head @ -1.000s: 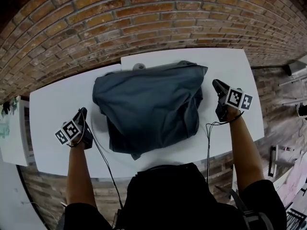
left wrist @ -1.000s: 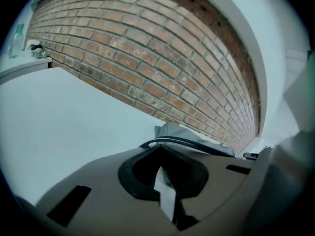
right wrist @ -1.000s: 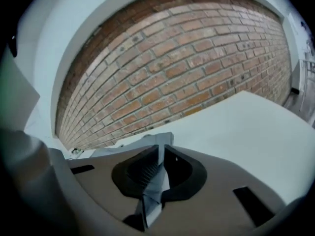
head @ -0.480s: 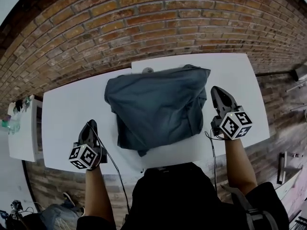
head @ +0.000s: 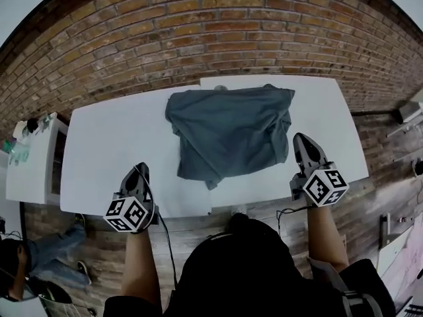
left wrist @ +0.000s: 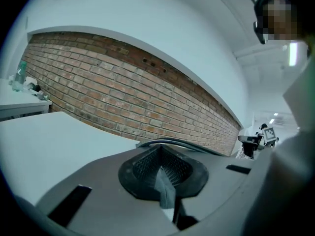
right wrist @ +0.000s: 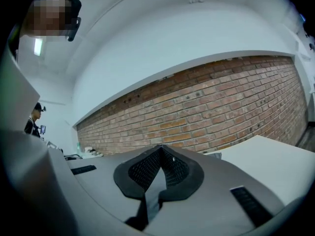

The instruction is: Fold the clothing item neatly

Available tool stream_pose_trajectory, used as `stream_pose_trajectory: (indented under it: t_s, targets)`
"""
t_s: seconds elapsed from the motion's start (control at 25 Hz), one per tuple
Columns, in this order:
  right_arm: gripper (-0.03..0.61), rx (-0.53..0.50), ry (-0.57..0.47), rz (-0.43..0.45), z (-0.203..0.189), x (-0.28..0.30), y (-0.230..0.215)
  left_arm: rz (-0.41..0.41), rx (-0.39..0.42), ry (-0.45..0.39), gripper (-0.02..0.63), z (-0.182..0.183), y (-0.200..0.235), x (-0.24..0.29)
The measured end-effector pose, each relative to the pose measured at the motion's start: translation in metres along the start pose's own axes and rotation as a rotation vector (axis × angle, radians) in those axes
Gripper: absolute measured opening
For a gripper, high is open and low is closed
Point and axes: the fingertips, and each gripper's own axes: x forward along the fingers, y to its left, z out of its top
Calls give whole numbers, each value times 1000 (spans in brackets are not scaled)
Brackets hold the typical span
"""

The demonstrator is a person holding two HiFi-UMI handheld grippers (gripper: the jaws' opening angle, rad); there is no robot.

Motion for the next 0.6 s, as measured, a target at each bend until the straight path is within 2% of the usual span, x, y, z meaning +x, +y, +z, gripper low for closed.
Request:
stream_pose_trajectory:
  t_s: [0.28,0.44,0.6]
  targets:
    - [1,-10,15,-60,-8,-82,61,-78,43,23,-3,-22,-9,-61]
    - [1,-47,30,-54,-11,-121,83,-106,61,41,-3,-40,-25,-88]
    - [2,-78,9,-41,-3,-137,99,-113,115,9,-3,-25,-47,-115]
